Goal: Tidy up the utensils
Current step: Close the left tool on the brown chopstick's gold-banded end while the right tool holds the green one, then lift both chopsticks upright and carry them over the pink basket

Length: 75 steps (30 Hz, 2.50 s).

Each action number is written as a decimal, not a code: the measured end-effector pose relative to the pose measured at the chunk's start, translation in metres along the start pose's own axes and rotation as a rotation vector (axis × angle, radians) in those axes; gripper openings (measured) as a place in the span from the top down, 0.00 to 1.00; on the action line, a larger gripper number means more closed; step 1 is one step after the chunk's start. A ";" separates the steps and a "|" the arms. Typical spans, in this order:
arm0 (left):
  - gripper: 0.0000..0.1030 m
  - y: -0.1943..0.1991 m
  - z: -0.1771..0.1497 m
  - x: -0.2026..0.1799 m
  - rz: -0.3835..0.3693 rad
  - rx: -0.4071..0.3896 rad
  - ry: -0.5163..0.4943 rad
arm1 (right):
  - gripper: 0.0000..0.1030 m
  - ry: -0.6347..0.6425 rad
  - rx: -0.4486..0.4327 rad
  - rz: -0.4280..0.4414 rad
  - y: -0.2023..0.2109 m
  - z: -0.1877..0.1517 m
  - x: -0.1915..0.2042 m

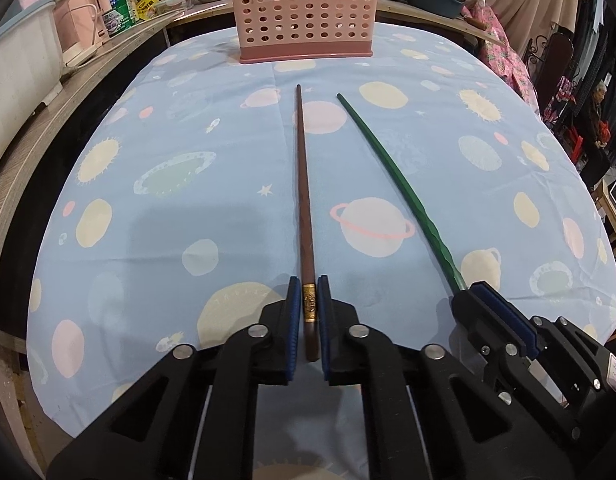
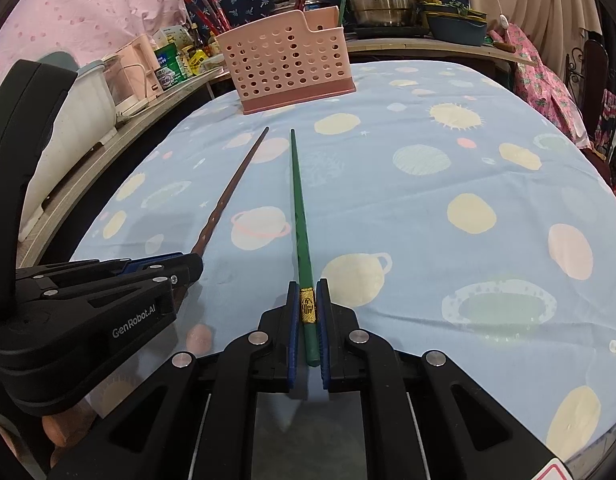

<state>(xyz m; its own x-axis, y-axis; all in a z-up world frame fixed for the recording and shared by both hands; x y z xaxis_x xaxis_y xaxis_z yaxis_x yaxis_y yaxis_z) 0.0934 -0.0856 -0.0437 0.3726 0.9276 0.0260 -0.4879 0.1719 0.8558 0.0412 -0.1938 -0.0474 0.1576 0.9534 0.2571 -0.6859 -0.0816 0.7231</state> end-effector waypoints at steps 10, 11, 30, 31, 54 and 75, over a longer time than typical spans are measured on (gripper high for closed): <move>0.93 0.001 -0.001 -0.001 -0.010 0.013 0.005 | 0.92 -0.008 0.010 -0.004 0.000 0.000 0.001; 0.93 0.002 -0.001 -0.001 -0.008 0.013 0.005 | 0.92 -0.009 0.010 -0.004 0.000 0.000 0.001; 0.93 0.010 -0.004 0.004 -0.019 0.013 0.022 | 0.93 -0.017 0.006 -0.007 0.009 0.003 0.003; 0.93 0.013 -0.004 0.005 -0.020 0.009 0.025 | 0.93 -0.020 0.002 -0.004 0.011 0.004 0.003; 0.93 0.116 0.099 0.071 0.012 -0.264 0.094 | 0.93 0.005 -0.229 0.079 0.078 0.138 0.036; 0.93 0.156 0.239 0.100 0.004 -0.404 0.119 | 0.93 0.010 -0.339 0.133 0.076 0.283 0.056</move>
<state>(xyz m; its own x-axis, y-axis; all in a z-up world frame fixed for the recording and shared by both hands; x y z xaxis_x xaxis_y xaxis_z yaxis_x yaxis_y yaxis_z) 0.2431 -0.0456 0.2156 0.2872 0.9565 -0.0511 -0.7687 0.2621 0.5834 0.1993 -0.2290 0.2034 0.0451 0.9438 0.3275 -0.8970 -0.1061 0.4292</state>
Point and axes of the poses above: each gripper's, at about its wrist camera, not at the fingertips, and y roughly against the way its jaws point, x to its left, z to its top, the point moved 1 cm from there along -y, roughly the way its jaws point, and after that the axes turned 5 degrees about -y, right-handed, at the moved point
